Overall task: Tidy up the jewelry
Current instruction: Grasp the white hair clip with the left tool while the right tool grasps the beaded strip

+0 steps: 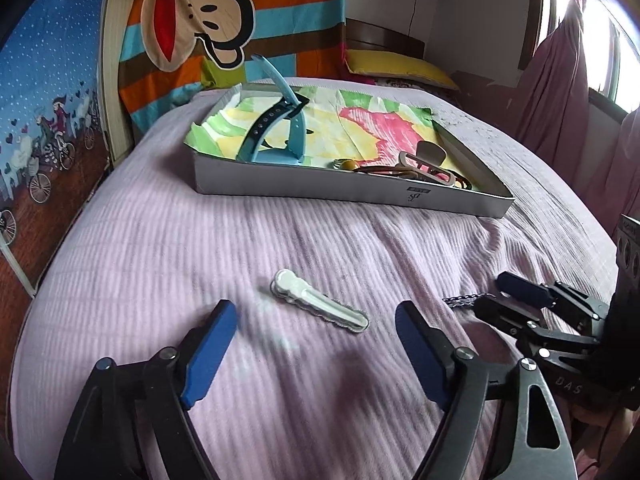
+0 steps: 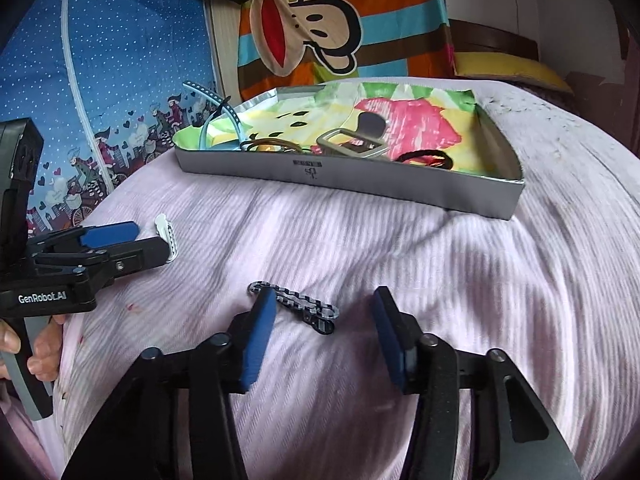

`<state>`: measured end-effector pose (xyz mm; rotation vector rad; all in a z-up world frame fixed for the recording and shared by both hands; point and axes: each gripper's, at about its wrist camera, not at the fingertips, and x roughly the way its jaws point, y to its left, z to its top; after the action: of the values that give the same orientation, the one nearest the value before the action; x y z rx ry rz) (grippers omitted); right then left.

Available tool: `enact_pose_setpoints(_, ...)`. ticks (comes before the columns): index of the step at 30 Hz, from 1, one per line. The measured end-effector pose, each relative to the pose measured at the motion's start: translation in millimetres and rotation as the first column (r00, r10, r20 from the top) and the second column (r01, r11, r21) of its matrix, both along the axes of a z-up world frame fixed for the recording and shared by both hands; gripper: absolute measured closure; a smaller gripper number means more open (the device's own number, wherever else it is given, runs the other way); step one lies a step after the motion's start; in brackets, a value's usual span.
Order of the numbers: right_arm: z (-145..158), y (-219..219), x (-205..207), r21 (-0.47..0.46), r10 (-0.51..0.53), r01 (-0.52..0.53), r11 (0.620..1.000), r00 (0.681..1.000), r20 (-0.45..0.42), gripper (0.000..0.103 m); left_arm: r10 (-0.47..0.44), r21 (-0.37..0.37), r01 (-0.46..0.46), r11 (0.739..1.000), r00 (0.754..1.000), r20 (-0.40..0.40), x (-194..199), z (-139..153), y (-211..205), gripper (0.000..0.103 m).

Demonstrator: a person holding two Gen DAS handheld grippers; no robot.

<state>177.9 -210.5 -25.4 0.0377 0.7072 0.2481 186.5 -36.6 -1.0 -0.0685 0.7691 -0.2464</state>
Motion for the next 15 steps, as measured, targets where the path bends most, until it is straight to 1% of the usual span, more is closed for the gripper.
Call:
enact_pose_setpoints(3,-1.5,0.9,3.0,0.013,0.003,-0.003,1.0,1.0,-0.01,0.059,0.005,0.002,-0.005,1.0,1.0,-0.026,5.7,-2.9,-2.2,0.028)
enact_pose_setpoints(6,-2.6,-0.7,4.2,0.028,0.004,-0.004,1.0,1.0,-0.016,0.063,0.014,0.006,-0.013,1.0,0.999,-0.042,10.0,-4.8,-3.7,0.031)
enact_pose_setpoints(9,-3.6,-0.4,3.8,0.034,0.009,-0.008,0.999,1.0,-0.019,0.063,0.025,0.013,-0.024,1.0,0.999,-0.047,11.7,-5.8,-3.9,0.038)
enact_pose_setpoints(13,-3.8,2.4,2.7,0.032,0.023,-0.022,0.999,1.0,-0.02,0.064,0.044,0.02,-0.043,0.999,0.998,-0.042,10.6,-7.2,-2.8,0.05)
enact_pose_setpoints(15,-3.8,4.2,2.2,0.035,0.035,-0.034,0.999,0.999,-0.023,0.069,0.05,0.02,-0.05,0.999,0.998,-0.025,6.8,-8.3,-1.4,0.055)
